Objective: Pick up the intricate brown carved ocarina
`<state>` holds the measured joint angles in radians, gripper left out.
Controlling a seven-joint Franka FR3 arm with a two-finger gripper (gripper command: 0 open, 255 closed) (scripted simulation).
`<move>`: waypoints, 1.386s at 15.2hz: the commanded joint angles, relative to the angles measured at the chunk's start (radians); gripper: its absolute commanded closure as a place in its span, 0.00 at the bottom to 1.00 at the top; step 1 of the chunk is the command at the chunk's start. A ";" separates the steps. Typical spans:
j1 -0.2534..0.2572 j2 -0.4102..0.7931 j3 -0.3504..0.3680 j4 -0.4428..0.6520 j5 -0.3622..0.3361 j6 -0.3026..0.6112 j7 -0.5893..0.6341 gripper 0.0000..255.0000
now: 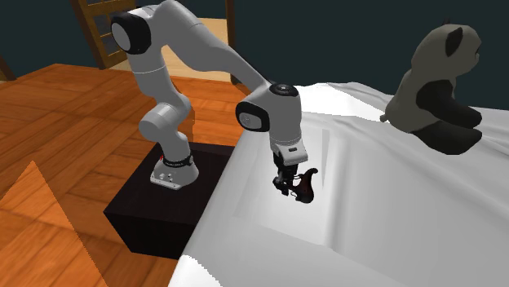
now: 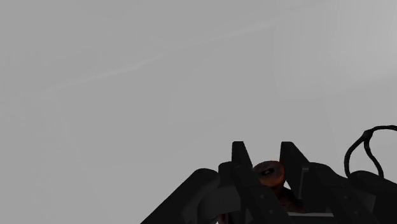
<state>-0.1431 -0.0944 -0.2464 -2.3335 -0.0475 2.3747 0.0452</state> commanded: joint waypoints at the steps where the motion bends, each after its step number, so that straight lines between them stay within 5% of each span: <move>1: 0.000 0.001 0.000 0.000 0.000 0.001 0.000 1.00; 7: -0.001 -0.002 -0.001 -0.001 0.000 -0.001 -0.001 1.00; 21: -0.001 -0.087 0.009 0.109 -0.018 -0.194 0.011 1.00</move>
<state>-0.1438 -0.1771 -0.2382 -2.2364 -0.0649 2.1970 0.0564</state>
